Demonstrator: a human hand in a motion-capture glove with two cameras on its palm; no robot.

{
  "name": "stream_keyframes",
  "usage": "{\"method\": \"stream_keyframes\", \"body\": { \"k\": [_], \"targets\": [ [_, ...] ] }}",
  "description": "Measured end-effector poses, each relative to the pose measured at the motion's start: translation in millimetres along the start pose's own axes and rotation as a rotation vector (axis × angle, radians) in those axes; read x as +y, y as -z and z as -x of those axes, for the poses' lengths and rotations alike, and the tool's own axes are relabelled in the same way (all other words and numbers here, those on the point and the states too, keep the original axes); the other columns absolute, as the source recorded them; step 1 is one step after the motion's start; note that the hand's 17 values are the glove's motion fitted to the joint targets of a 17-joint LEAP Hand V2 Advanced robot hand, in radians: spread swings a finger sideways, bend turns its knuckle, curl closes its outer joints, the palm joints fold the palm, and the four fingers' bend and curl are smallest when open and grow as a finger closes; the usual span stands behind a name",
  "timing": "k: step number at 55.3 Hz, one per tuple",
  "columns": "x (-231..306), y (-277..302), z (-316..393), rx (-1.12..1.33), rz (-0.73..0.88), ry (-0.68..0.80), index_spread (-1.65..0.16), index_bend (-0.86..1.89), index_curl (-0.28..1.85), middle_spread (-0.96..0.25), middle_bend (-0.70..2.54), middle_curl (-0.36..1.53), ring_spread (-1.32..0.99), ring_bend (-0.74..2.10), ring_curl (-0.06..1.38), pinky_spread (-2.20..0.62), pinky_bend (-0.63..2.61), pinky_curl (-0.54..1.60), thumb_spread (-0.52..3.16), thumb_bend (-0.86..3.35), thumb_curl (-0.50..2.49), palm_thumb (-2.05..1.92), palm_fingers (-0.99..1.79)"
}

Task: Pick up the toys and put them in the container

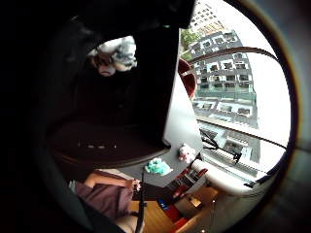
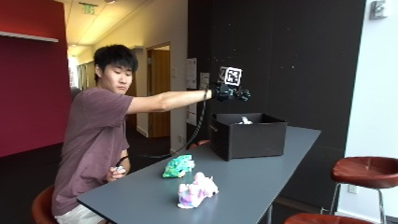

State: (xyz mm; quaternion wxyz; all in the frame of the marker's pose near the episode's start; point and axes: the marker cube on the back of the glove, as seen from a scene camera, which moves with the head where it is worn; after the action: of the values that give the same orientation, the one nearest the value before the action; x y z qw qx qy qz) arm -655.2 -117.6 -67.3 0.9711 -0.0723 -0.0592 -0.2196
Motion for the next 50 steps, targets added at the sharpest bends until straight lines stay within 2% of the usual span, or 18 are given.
{"method": "stream_keyframes", "body": {
  "k": [2, 4, 9, 19, 25, 28, 33, 37, 41, 46, 50],
  "targets": [
    [0.2, -1.8, 30.4, 0.111, 0.01, 0.115, -0.22, 0.01, 0.49, 0.01, 0.08, 0.36, 0.01, 0.2, 0.39, 0.05, 1.11, 0.35, 1.11, -0.05, 0.54, -0.04, -0.45],
    [8.3, 7.3, 24.9, 0.135, -0.001, 0.153, -0.22, 0.03, 0.46, 0.01, 0.08, 0.34, 0.02, 0.19, 0.38, 0.06, 1.08, 0.35, 1.12, -0.04, 0.52, -0.03, -0.42],
    [64.4, 60.2, -81.9, 0.084, -0.075, 0.178, -0.22, 0.03, 0.39, 0.0, 0.07, 0.3, 0.04, 0.22, 0.39, 0.07, 1.06, 0.34, 1.16, -0.03, 0.48, -0.02, -0.33],
    [140.9, 113.0, -210.9, 0.088, -0.125, 0.089, -0.24, 0.06, 0.29, -0.05, 0.09, 0.24, 0.05, 0.33, 0.42, 0.07, 1.13, 0.35, 1.19, -0.03, 0.42, -0.01, -0.24],
    [178.3, 118.4, -293.3, 0.079, -0.113, -0.097, -0.25, 0.08, 0.26, -0.06, 0.1, 0.22, 0.06, 0.37, 0.43, 0.07, 1.15, 0.36, 1.2, -0.02, 0.4, -0.01, -0.22],
    [194.1, 115.3, -325.7, 0.026, -0.104, -0.115, -0.25, 0.08, 0.25, -0.06, 0.1, 0.22, 0.06, 0.38, 0.43, 0.06, 1.16, 0.36, 1.2, -0.02, 0.39, -0.01, -0.22],
    [214.9, 94.7, -379.4, 0.022, -0.069, -0.107, -0.25, 0.09, 0.23, -0.07, 0.11, 0.21, 0.06, 0.39, 0.43, 0.06, 1.16, 0.36, 1.21, -0.02, 0.38, -0.01, -0.22],
    [220.2, 63.0, -428.0, 0.066, -0.014, -0.233, -0.26, 0.09, 0.22, -0.07, 0.11, 0.2, 0.06, 0.39, 0.43, 0.06, 1.17, 0.36, 1.2, -0.02, 0.37, -0.01, -0.23],
    [225.2, 18.1, -472.8, 0.046, 0.054, -0.181, -0.25, 0.08, 0.21, -0.07, 0.11, 0.2, 0.06, 0.38, 0.43, 0.06, 1.16, 0.35, 1.2, -0.02, 0.36, 0.0, -0.25],
    [214.5, -41.6, -518.2, 0.009, 0.124, -0.44, -0.24, 0.08, 0.2, -0.06, 0.11, 0.2, 0.06, 0.36, 0.42, 0.07, 1.15, 0.35, 1.2, -0.02, 0.36, 0.0, -0.26],
    [209.7, -93.7, -545.0, 0.033, 0.165, -0.498, -0.23, 0.06, 0.19, -0.03, 0.12, 0.2, 0.06, 0.34, 0.41, 0.07, 1.13, 0.35, 1.2, -0.02, 0.36, 0.0, -0.29]
  ]
}}
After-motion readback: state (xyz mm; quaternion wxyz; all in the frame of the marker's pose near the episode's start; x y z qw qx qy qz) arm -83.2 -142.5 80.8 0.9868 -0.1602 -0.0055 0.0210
